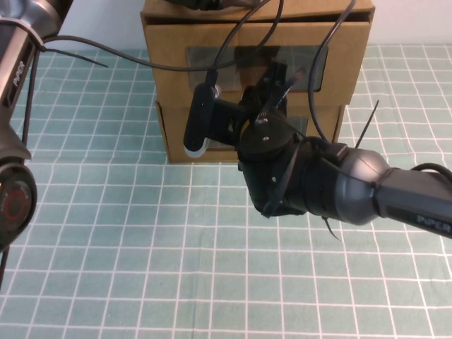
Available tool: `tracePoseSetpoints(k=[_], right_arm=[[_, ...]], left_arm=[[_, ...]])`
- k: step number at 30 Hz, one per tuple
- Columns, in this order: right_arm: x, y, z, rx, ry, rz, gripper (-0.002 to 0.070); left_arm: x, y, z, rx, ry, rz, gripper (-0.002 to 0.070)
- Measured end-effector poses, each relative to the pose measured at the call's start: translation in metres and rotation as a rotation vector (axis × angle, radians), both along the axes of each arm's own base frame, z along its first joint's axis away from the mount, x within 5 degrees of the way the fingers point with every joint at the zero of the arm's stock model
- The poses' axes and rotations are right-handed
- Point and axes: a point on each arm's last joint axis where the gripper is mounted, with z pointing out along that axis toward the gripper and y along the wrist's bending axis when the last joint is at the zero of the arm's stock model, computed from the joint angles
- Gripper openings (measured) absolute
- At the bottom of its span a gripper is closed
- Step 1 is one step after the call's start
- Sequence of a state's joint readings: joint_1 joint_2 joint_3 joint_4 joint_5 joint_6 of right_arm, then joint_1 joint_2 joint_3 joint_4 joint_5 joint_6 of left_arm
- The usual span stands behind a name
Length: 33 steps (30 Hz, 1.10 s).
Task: Open the shoe box
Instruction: 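Pull the top drawer of the cardboard box fully open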
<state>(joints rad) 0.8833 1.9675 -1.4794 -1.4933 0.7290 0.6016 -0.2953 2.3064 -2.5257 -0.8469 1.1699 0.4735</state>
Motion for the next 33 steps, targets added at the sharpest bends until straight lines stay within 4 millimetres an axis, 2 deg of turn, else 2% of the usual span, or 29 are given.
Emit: tracePoseSetpoints(k=[10,14,19,33], right_arm=[[-0.042,-0.013,-0.001,0.033,0.044,0.040,0.0106],[-0.069,-0.015,-0.004,0.058,0.065,0.057,0.0105],[-0.102,-0.007,-0.013,0.067,0.103,0.054,0.0102],[-0.142,0.005,-0.014,0.053,0.099,-0.001,0.0102]], left_arm=[[0.000,0.000,0.000,-0.001,0.002,0.001,-0.0006],[0.000,-0.001,0.000,-0.002,0.002,0.002,-0.0006],[0.000,-0.001,0.000,-0.007,0.004,0.000,-0.0006],[0.000,-0.001,0.001,-0.008,0.004,0.000,-0.0006]])
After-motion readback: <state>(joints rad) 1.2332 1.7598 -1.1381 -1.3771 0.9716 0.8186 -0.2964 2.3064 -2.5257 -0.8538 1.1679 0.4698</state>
